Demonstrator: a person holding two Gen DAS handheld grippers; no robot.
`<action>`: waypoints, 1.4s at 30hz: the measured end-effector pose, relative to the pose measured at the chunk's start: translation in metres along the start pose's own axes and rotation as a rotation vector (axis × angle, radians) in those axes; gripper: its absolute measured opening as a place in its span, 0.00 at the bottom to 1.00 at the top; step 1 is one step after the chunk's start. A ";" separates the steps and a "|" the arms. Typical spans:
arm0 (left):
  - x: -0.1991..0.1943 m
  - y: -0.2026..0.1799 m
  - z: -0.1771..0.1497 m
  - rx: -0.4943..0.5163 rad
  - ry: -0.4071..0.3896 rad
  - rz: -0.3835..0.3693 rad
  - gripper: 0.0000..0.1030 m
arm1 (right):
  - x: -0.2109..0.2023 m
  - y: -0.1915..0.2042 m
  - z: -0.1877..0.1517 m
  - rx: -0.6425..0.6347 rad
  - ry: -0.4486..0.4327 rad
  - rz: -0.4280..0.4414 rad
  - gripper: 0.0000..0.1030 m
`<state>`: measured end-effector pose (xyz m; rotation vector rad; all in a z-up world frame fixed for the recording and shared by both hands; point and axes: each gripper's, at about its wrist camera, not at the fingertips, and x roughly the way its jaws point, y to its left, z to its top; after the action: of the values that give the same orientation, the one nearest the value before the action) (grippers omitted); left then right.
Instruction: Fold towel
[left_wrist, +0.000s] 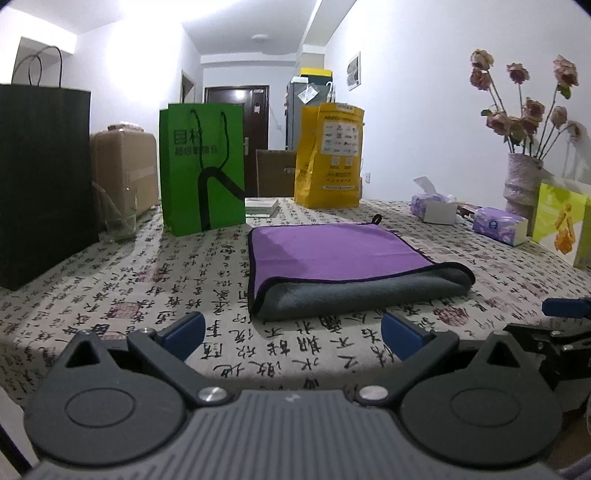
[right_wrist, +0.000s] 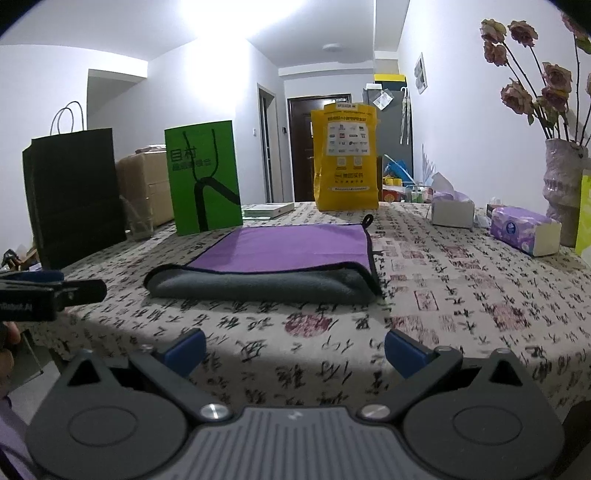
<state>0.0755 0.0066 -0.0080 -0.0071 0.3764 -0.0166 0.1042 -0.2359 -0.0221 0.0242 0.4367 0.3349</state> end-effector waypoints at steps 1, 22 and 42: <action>0.005 0.001 0.000 -0.001 0.007 0.001 1.00 | 0.005 -0.002 0.002 0.000 0.002 -0.001 1.00; 0.103 0.009 0.026 0.004 0.067 -0.035 0.98 | 0.089 -0.049 0.037 -0.032 0.032 -0.029 0.76; 0.146 0.032 0.031 -0.014 0.178 -0.088 0.06 | 0.145 -0.054 0.050 -0.097 0.127 -0.018 0.06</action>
<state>0.2229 0.0359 -0.0333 -0.0361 0.5535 -0.1018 0.2656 -0.2373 -0.0412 -0.0961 0.5458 0.3405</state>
